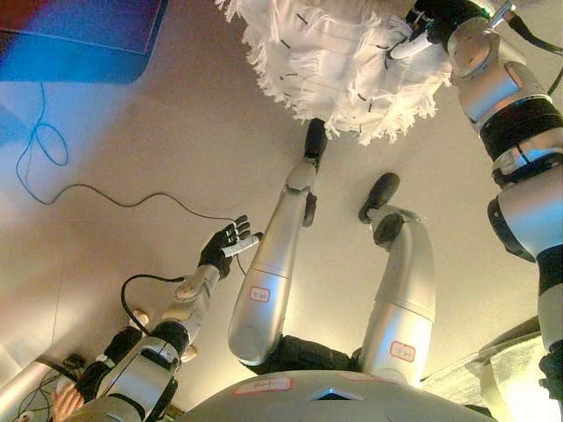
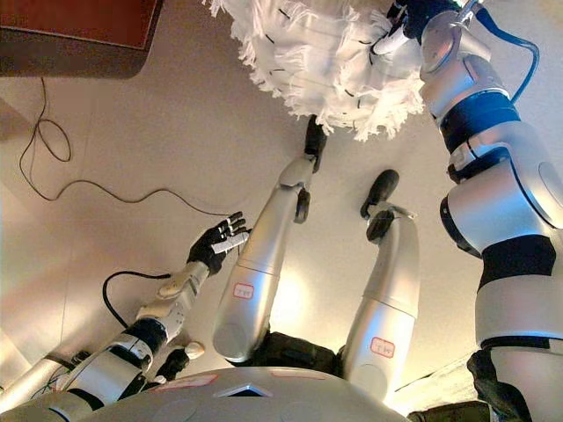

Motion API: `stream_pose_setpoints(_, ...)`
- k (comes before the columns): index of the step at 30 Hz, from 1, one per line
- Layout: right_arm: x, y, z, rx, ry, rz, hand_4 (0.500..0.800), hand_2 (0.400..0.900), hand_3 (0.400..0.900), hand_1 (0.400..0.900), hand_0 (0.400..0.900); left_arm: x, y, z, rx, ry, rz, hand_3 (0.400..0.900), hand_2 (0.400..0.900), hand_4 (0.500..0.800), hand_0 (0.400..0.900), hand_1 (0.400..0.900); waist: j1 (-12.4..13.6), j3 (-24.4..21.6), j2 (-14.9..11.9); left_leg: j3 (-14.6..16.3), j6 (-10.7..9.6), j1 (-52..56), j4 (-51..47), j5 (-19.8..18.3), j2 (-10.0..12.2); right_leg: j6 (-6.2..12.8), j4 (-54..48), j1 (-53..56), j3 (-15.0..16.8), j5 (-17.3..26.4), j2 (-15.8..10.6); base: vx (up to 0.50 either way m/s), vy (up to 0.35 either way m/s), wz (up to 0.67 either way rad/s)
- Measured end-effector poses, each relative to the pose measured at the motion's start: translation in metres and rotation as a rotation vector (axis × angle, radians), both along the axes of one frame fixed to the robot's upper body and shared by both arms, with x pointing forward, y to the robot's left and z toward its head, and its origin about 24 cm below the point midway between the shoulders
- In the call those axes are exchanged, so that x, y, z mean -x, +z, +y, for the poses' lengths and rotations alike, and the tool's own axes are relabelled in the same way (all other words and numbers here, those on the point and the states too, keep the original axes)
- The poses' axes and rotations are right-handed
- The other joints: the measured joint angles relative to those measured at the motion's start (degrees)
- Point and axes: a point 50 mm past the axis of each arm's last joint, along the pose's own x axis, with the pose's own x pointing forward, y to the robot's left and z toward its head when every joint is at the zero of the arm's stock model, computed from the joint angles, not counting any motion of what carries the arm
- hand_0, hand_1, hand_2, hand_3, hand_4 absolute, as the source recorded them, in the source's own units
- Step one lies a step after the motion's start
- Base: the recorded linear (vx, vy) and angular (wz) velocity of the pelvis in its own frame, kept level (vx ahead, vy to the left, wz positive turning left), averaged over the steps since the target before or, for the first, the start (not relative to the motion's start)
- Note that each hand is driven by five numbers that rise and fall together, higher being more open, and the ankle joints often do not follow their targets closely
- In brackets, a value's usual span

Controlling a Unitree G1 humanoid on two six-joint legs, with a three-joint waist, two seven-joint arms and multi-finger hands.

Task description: Pick up the pillow and put it on the sofa.

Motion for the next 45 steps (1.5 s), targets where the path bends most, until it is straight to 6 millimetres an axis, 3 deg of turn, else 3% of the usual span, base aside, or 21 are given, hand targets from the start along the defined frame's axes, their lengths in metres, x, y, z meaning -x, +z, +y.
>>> stream_pose_setpoints(5,0.003,-0.037,-0.01,-0.018,-0.006,0.079,0.5,0.4,0.4,0.4,0.4,-0.001,0.0,0.0,-0.003,0.003,0.006,0.9,0.9,0.8,0.9,0.9,-0.56,0.44,-0.8,0.33,0.16,6.12,-2.02,-0.41,0.78,0.49,-3.81,6.37,0.42,0.78,1.05,-0.02,-0.042,-0.12)
stream_pose_setpoints(7,0.005,-0.051,-0.011,-0.019,0.014,0.115,0.5,0.4,0.4,0.4,0.4,0.0,-0.001,0.003,-0.016,0.002,0.014,0.9,0.9,0.8,0.9,0.9,-1.94,0.43,-1.18,0.53,0.3,9.38,-3.67,-0.31,0.9,0.76,-5.72,9.57,0.54,1.26,1.29,-0.01,-0.066,-0.05)
stream_pose_setpoints(13,0.006,-0.055,-0.011,-0.009,0.049,0.14,0.5,0.4,0.4,0.4,0.4,0.001,-0.002,0.018,-0.055,0.016,0.066,0.9,0.9,0.8,0.9,0.9,-4.96,0.68,-2.94,1.84,0.45,17.35,-9.37,1.09,1.5,1.23,-10.89,16.74,1.05,3.35,2.08,-0.02,-0.076,-0.02)
stream_pose_setpoints(25,0.017,-0.07,-0.024,0.023,0.116,0.291,0.5,0.4,0.4,0.4,0.4,0.016,-0.019,0.038,-0.161,0.011,0.265,0.9,0.9,0.8,0.9,0.9,-5.33,0.62,-5.06,3.02,0.39,37.48,-23.33,4.19,2.69,2.01,-25.7,36.79,0.2,7.3,4.47,0.08,-0.082,0.03)
stream_pose_setpoints(30,0.023,-0.069,-0.023,0.037,0.191,0.342,0.5,0.4,0.4,0.4,0.4,0.025,-0.024,0.052,-0.19,0.05,0.326,0.9,0.9,0.8,0.9,0.9,-5.97,0.23,-6.76,3.36,0.4,42.71,-27.79,4.93,2.96,2.35,-30.99,42.54,-0.46,8.4,5.07,0.21,-0.061,0.0)
stream_pose_setpoints(34,0.03,-0.073,-0.012,0.007,0.302,0.414,0.5,0.4,0.4,0.4,0.4,0.045,-0.028,0.073,-0.224,0.099,0.384,0.9,0.9,0.8,0.9,0.9,-6.47,-1.74,-9.84,4.07,0.57,48.35,-31.85,5.11,2.86,2.92,-37.66,49.34,-0.72,9.95,5.66,0.21,-0.022,0.05)
stream_pose_setpoints(39,0.035,-0.054,-0.018,-0.025,0.338,0.395,0.5,0.4,0.4,0.4,0.4,0.048,-0.028,0.078,-0.235,0.096,0.403,0.9,0.9,0.8,0.9,0.9,-6.29,-2.28,-10.45,3.56,0.54,51.46,-32.97,4.62,2.36,3.27,-41.59,54.1,-2.04,10.64,5.75,0.19,-0.002,0.05)
stream_pose_setpoints(45,0.04,-0.037,-0.022,-0.1,0.389,0.4,0.5,0.4,0.4,0.4,0.4,0.079,-0.042,0.084,-0.251,0.102,0.519,0.9,0.9,0.8,0.9,0.9,-5.54,-5.22,-11.09,3.09,0.14,53.48,-33.83,4.05,2.22,3.15,-45.28,57.65,-2.3,11.31,6.14,0.18,0.016,0.11)
